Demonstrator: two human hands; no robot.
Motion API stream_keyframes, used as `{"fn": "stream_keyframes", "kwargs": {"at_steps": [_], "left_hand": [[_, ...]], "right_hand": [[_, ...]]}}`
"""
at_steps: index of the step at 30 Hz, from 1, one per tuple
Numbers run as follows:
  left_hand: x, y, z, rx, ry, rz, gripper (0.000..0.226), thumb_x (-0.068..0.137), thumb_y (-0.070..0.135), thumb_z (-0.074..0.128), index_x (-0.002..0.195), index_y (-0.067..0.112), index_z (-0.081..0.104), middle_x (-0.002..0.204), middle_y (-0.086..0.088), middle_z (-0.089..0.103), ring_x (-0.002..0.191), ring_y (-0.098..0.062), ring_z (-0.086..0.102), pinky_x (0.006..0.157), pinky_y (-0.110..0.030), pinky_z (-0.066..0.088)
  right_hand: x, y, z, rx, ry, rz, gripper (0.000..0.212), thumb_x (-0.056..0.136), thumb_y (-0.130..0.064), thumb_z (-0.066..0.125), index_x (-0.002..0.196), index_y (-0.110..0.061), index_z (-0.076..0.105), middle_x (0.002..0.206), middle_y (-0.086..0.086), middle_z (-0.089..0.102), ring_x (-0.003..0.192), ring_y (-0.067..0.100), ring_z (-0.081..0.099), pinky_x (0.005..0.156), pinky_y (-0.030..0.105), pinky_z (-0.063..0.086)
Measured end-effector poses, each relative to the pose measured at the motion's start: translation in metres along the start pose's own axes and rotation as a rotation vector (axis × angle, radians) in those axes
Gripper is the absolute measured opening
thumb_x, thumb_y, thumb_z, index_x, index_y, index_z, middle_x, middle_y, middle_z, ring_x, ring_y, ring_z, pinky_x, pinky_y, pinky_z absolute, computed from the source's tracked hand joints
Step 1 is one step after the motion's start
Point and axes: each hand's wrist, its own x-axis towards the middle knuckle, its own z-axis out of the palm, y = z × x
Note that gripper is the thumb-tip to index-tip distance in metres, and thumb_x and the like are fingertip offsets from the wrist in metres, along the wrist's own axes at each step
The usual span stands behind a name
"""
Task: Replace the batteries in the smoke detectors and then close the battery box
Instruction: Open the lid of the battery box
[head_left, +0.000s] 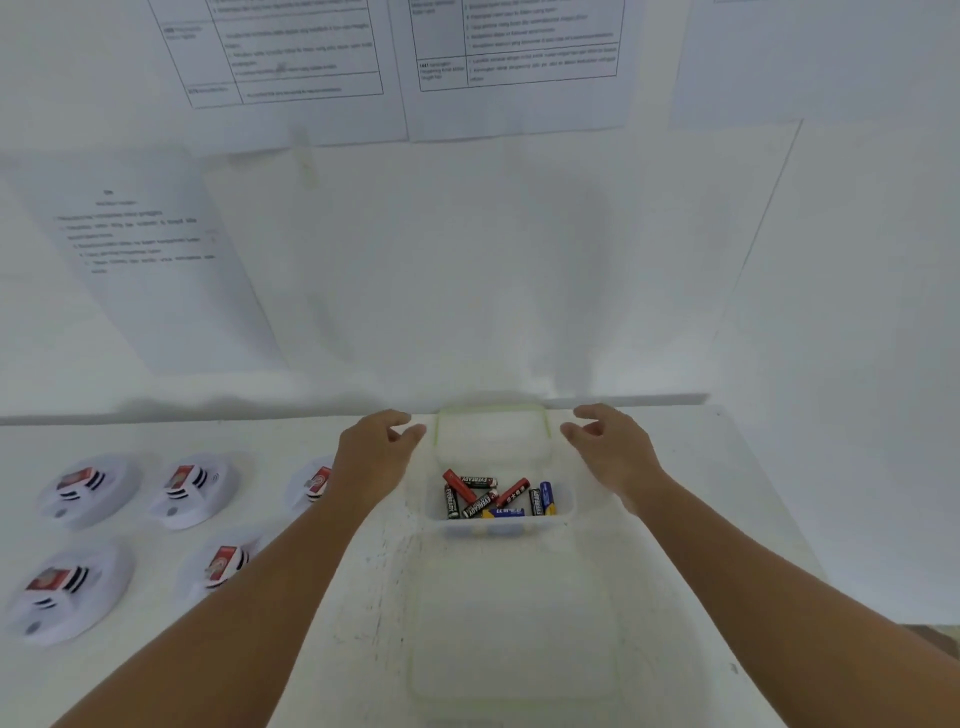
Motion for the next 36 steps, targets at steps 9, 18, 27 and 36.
{"fn": "stream_keyframes", "kwargs": {"at_steps": [9, 18, 27, 36], "left_hand": [[-0.121, -0.015, -0.020, -0.176, -0.029, -0.102, 0.033, 0.098, 0.045, 0.064, 0.086, 0.015, 0.072, 0.079, -0.003, 0.073, 0.067, -0.016, 0.062, 0.066, -0.027, 0.049], [-0.191, -0.030, -0.025, -0.445, -0.325, -0.326, 0.058, 0.082, 0.060, 0.074, 0.088, 0.002, 0.069, 0.078, -0.005, 0.068, 0.061, -0.015, 0.057, 0.062, -0.027, 0.044], [-0.184, -0.032, -0.021, -0.860, -0.476, -0.545, 0.039, 0.071, 0.030, 0.090, 0.084, 0.018, 0.055, 0.062, 0.003, 0.043, 0.050, -0.010, 0.038, 0.048, -0.023, 0.033], [-0.188, -0.030, -0.028, -0.610, -0.334, -0.364, 0.054, 0.075, 0.046, 0.089, 0.088, 0.014, 0.047, 0.072, 0.001, 0.045, 0.061, -0.015, 0.040, 0.055, -0.027, 0.036]], "right_hand": [[-0.080, 0.033, -0.013, 0.247, -0.060, 0.070, 0.025, 0.095, -0.046, 0.065, 0.112, -0.028, 0.068, 0.112, -0.003, 0.067, 0.099, 0.019, 0.066, 0.084, 0.033, 0.051], [-0.163, 0.046, -0.017, 0.366, -0.328, 0.207, 0.052, 0.078, -0.057, 0.082, 0.095, -0.012, 0.064, 0.099, 0.012, 0.077, 0.073, 0.021, 0.066, 0.069, 0.034, 0.053], [-0.176, 0.047, -0.009, 0.494, -0.316, 0.278, 0.056, 0.076, -0.049, 0.086, 0.105, -0.004, 0.069, 0.092, 0.008, 0.071, 0.084, 0.021, 0.059, 0.079, 0.037, 0.052], [-0.180, 0.034, -0.016, 0.327, -0.201, 0.230, 0.054, 0.070, -0.052, 0.090, 0.086, -0.012, 0.058, 0.083, 0.009, 0.055, 0.072, 0.021, 0.047, 0.068, 0.034, 0.043]]}}
